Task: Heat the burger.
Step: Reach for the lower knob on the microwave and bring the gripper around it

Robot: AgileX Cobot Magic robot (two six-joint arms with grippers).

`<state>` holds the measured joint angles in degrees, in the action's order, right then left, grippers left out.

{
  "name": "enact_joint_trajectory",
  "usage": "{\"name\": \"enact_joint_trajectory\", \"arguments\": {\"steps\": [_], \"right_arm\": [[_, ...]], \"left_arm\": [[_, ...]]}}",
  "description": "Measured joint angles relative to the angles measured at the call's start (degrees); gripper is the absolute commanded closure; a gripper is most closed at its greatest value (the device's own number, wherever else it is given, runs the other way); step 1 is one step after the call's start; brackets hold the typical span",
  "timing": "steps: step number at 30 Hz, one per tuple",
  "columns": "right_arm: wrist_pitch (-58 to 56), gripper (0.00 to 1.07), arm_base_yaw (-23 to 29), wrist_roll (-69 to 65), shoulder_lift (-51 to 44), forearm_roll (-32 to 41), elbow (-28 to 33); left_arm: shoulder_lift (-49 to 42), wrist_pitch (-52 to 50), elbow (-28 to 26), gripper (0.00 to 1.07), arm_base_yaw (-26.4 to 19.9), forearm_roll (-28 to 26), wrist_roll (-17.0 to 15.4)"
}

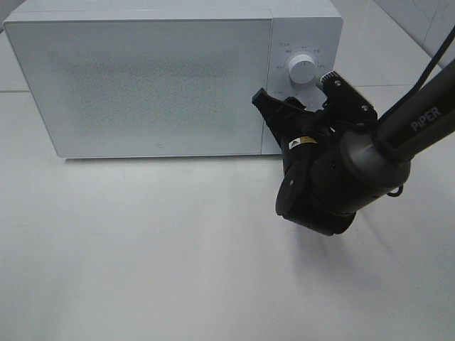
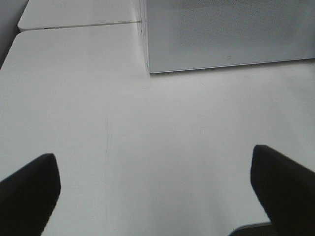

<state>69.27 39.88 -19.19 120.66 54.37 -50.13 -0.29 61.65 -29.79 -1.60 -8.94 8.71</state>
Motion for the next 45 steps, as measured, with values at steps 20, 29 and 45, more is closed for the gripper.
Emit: {"name": "enact_joint_trajectory", "arguments": {"steps": [20, 29, 45], "right_arm": [[0.23, 1.07, -0.63, -30.54, 0.06, -3.27, 0.97], [0.11, 1.07, -0.63, -41.02, 0.06, -3.44, 1.03], [-0.06, 1.07, -0.69, -64.57, 0.23, -4.70, 1.20]], "left_arm": [[0.00, 0.00, 0.00, 0.09, 0.00, 0.00, 0.00], [0.00, 0.00, 0.00, 0.09, 0.00, 0.00, 0.00], [0.00, 0.00, 0.00, 0.09, 0.00, 0.00, 0.00]]}}
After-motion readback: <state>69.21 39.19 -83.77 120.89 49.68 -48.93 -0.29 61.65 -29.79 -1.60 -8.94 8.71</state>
